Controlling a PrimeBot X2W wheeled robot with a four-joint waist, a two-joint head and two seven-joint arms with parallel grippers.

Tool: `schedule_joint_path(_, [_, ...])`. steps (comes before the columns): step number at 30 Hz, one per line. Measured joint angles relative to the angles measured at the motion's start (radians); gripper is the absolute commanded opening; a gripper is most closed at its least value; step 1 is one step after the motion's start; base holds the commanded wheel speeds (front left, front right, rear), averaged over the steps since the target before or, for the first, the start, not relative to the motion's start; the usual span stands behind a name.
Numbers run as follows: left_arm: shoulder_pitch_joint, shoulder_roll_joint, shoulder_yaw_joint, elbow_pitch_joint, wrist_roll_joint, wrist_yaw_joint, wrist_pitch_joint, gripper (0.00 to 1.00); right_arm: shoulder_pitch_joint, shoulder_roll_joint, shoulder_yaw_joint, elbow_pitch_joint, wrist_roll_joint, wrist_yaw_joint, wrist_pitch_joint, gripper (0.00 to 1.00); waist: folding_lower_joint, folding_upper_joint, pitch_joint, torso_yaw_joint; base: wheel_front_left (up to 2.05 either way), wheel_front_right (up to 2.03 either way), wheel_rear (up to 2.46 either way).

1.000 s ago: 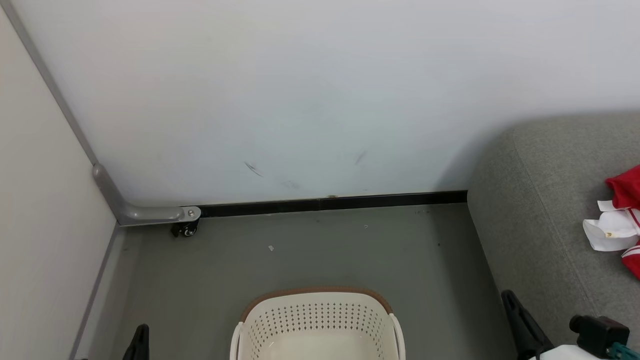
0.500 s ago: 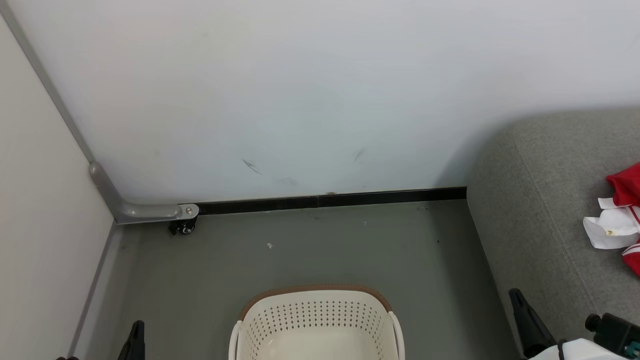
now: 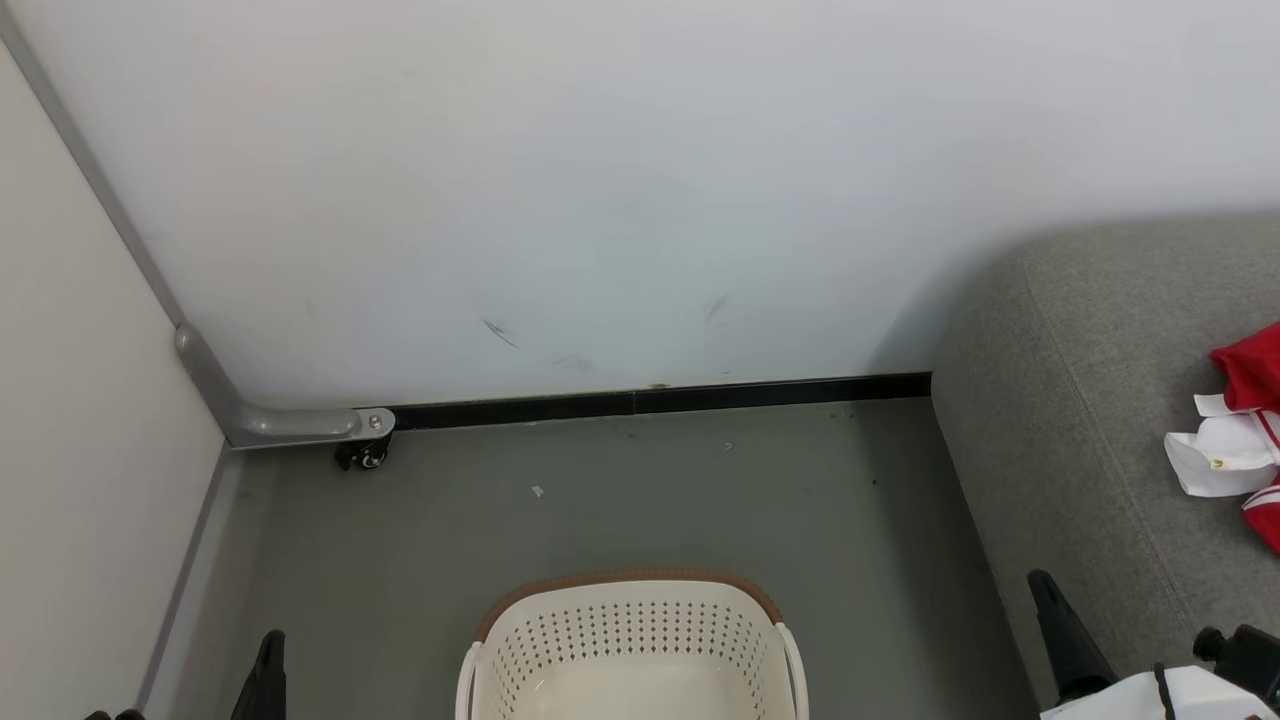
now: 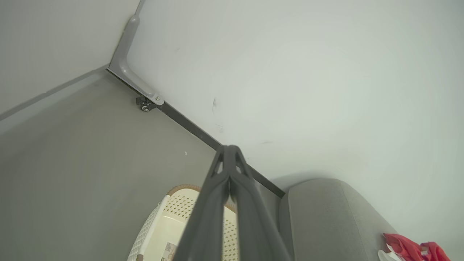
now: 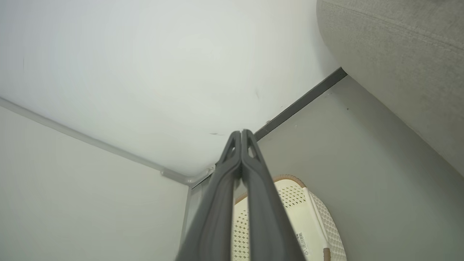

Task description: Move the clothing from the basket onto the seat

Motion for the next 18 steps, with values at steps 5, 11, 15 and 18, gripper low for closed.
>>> schedule_joint_path(5, [-0.006,-0.001,0.002,0.000,-0.074,0.000,0.018,0.00,-0.014,0.000,-0.007,0.009,0.090,0.000,0.024,0.00,-0.0026,0.0000,0.003,-0.002,0.00,0.00,0.00])
schedule_joint_path(11, [-0.023,-0.003,0.006,-0.001,-0.149,0.000,0.039,0.00,-0.027,0.000,-0.018,0.016,0.179,0.000,0.043,0.00,-0.0079,0.0000,0.009,-0.003,0.00,0.00,0.00])
schedule_joint_path(15, [-0.028,-0.004,0.007,-0.001,-0.194,0.000,0.051,0.00,-0.042,0.000,-0.023,0.020,0.239,0.000,0.057,0.00,-0.0114,0.0000,0.014,-0.004,0.00,0.00,0.00])
schedule_joint_path(18, [-0.040,-0.004,0.008,-0.001,-0.231,0.000,0.061,0.00,-0.042,0.000,-0.026,0.028,0.286,0.000,0.068,0.00,-0.0135,0.0000,0.018,-0.005,0.00,0.00,0.00])
